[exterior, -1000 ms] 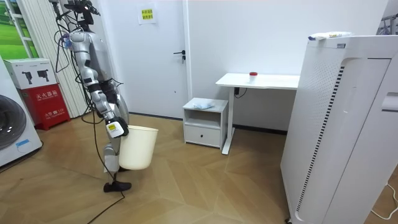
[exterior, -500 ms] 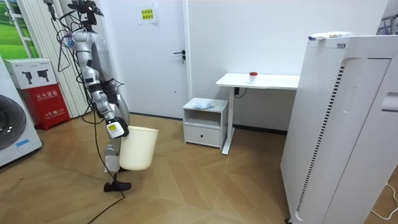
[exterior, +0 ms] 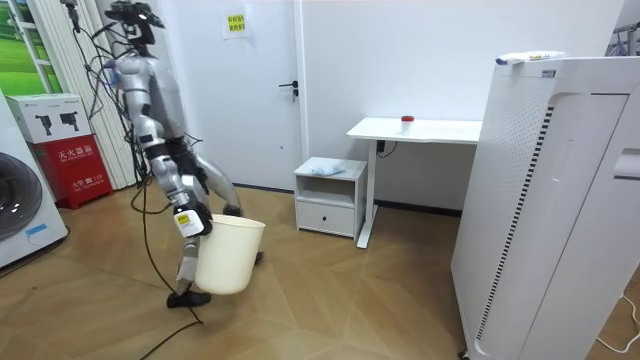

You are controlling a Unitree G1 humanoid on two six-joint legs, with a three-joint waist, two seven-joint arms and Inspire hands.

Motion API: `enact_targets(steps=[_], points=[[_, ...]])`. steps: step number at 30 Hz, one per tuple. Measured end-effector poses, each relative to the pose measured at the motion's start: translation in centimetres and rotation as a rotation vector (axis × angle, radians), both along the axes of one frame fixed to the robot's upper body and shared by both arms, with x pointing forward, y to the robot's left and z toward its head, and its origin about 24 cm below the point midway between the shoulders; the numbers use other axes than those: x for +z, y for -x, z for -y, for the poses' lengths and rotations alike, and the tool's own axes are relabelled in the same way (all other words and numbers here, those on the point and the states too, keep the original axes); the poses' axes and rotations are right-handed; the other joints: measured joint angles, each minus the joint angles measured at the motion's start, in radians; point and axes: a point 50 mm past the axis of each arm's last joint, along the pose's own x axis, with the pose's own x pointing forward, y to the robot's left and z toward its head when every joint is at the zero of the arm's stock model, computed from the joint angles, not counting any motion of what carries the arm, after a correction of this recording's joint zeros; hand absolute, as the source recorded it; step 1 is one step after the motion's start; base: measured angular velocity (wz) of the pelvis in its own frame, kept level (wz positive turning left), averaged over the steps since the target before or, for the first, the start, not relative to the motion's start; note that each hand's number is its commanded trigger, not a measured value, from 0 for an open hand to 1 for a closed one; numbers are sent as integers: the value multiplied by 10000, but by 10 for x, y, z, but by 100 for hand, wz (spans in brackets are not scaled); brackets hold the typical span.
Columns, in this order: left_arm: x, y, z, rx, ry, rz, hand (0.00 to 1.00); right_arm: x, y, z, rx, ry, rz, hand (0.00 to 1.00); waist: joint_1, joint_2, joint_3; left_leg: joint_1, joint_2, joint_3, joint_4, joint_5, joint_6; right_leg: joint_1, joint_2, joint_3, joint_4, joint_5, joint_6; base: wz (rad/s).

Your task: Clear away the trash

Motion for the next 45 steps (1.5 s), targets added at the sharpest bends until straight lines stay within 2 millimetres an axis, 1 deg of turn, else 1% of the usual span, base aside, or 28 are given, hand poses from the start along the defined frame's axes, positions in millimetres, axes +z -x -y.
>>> enact_targets(steps=[1, 2, 4, 5, 7, 8, 9, 10, 11, 13, 14, 15, 17, 18, 20, 21, 22, 23, 25, 27, 28, 29, 30, 31, 34, 36, 41, 45], points=[[0, 2, 0, 30, 9, -24, 0, 0, 3, 0, -4, 27, -62, 100, -4, -26, -18, 28, -25, 27, -408, 406, 2, 182, -41, 60, -182, -27, 51, -25], [0, 2, 1, 141, 55, 103, 0, 0, 6, 0, 4, 117, -174, 100, -20, -46, -23, 89, -66, 165, -759, 1216, 88, 489, -134, 170, -527, -96, 185, -14], [0, -1, 2, 194, 144, 390, 0, 0, 9, 2, -10, 293, -255, 100, -53, -135, -82, 156, -358, 334, -478, 1775, 498, 689, -435, 319, -688, -252, 495, -25], [0, -4, 2, 202, 160, 596, 0, 0, 7, 3, 0, 386, -220, 100, -57, -206, -75, 37, -510, 464, 137, 1557, 641, 767, -625, 348, -692, -272, 771, -26], [0, -16, 2, 56, 186, 1011, 0, 1, 5, 4, 50, 496, -59, 100, -52, -166, -41, -187, -494, 642, 1028, 895, 786, 984, -810, 317, -858, -23, 1199, -21], [1, -24, 0, 44, 151, 1314, 0, 1, 1, 3, 366, 545, -23, 100, 13, -258, 103, -470, -392, 817, 2112, 583, 1073, 1293, -961, 486, -1087, 135, 1287, -32], [2, -27, -1, 47, 130, 1438, 0, 1, -3, 2, 576, 575, 36, 100, 121, -174, 172, -696, -344, 1012, 2786, 466, 1152, 1446, -989, 624, -1063, 200, 1286, -28], [2, -28, -1, 99, 66, 1569, 0, 2, -2, 3, 803, 651, 41, 100, 103, -168, 69, -936, -570, 1159, 2728, 215, 1045, 1567, -1103, 743, -903, 202, 1307, 16], [1, -36, 2, 117, 67, 1783, 0, 3, 2, 6, 806, 826, -51, 100, -39, -52, -91, -811, -696, 1328, 2239, -213, 1363, 1415, -1114, 512, -226, 150, 1386, 50], [3, -52, 1, -118, -206, 2234, 0, 2, -2, 4, 720, 876, 48, 100, 6, -183, -83, -638, -891, 1728, 2371, -649, 1636, 833, -1527, 322, 1341, 310, 1547, 37], [4, -59, 0, -4, -362, 2521, 0, 3, -14, 3, 783, 917, 375, 100, 107, -335, -14, -418, -1031, 1816, 2274, -787, 1721, 550, -1682, 250, 2042, 795, 1594, 0], [5, -63, 0, 54, -430, 2629, 0, 4, -17, 3, 819, 939, 547, 100, 163, -322, -19, -285, -1083, 1816, 2170, -824, 1762, 441, -1727, 209, 2327, 1136, 1579, 0], [8, -76, -3, 312, -804, 3159, 0, 5, -30, -3, 1137, 878, 1023, 100, 263, -322, -17, 362, -1127, 1642, 1495, -964, 1723, -131, -1805, -41, 3432, 2767, 1501, 5], [9, -79, -3, 309, -889, 3278, 0, 5, -33, -4, 1273, 847, 1103, 100, 260, -303, -9, 488, -1124, 1544, 1347, -984, 1713, -340, -1792, -65, 3728, 2864, 1495, 0], [12, -97, -1, 409, -955, 3965, 0, 8, -49, -8, 1612, 852, 1561, 100, 215, -124, 80, 940, -996, 1411, 915, -1005, 1697, -1826, -1853, -292, 5293, 2320, 1271, -4], [12, -99, 0, 362, -953, 4069, 0, 8, -50, -8, 1644, 861, 1606, 100, 203, -48, 86, 1038, -960, 1367, 823, -1013, 1682, -2191, -1789, -299, 5443, 2097, 1226, -5], [13, -103, 3, 315, -932, 4353, 0, 9, -52, -8, 1618, 873, 1719, 100, 186, 87, 36, 1205, -861, 1329, 632, -1015, 1666, -2939, -1677, -288, 5398, 1719, 1172, -3], [16, -111, 4, 246, -893, 4754, 0, 11, -58, -9, 1550, 890, 2014, 100, 178, 206, 60, 1364, -763, 1269, 505, -1016, 1631, -3627, -1588, -282, 5124, 1494, 1107, 0], [18, -119, 5, 228, -977, 5183, 0, 12, -65, -11, 1560, 845, 2341, 100, 132, 297, 82, 1501, -646, 1110, 373, -1029, 1538, -4299, -1426, -240, 3958, 1401, 1097, 11], [20, -126, 8, -23, -1027, 5510, 0, 12, -68, -14, 1670, 811, 2469, 100, -76, 314, 97, 1601, -600, 851, 242, -1013, 1432, -4579, -1316, -255, 2005, 1547, 1050, 33], [20, -129, 11, -167, -978, 5620, 0, 12, -69, -15, 1632, 757, 2550, 100, -115, 317, 93, 1623, -536, 647, 265, -1066, 1321, -4585, -1218, -235, 687, 2130, 1107, 45], [20, -129, 12, -240, -932, 5645, 0, 12, -69, -17, 1705, 663, 2592, 100, -203, 365, 27, 1610, -460, 383, 294, -1062, 1193, -4413, -1073, -230, -57, 2969, 1114, 46], [21, -131, 13, -280, -932, 5693, 0, 11, -69, -18, 1738, 617, 2565, 100, -276, 338, 8, 1612, -429, 321, 301, -1084, 1120, -4292, -1012, -307, -290, 3392, 1093, 45], [21, -133, 14, -381, -901, 5816, 0, 10, -69, -20, 1873, 554, 2498, 100, -305, 369, -8, 1621, -315, 170, 267, -1102, 985, -4060, -855, -539, -606, 3479, 948, 30], [23, -137, 15, -457, -999, 6128, 0, 11, -77, -22, 2332, 399, 2547, 100, -325, 371, 42, 1754, -118, 63, 70, -1125, 816, -3835, -564, -644, -886, 3523, 847, 10], [27, -150, 16, -514, -1113, 6408, 0, 13, -85, -23, 2689, 357, 2605, 100, -321, 386, 109, 1753, -66, 55, 81, -1158, 760, -3857, -561, -606, -845, 3486, 796, -2], [56, -214, 22, -708, -1523, 8430, 0, 21, -116, -35, 3913, 282, 3054, 100, -327, 361, 334, 1247, -15, 109, 225, -1199, 705, -4455, -570, -591, -479, 3417, 712, -4], [73, -242, 25, -836, -1802, 9334, 0, 23, -124, -41, 4368, 240, 3154, 100, -355, 361, 451, 1018, -25, 133, 289, -1206, 705, -4731, -569, -631, -369, 3414, 704, 0]])
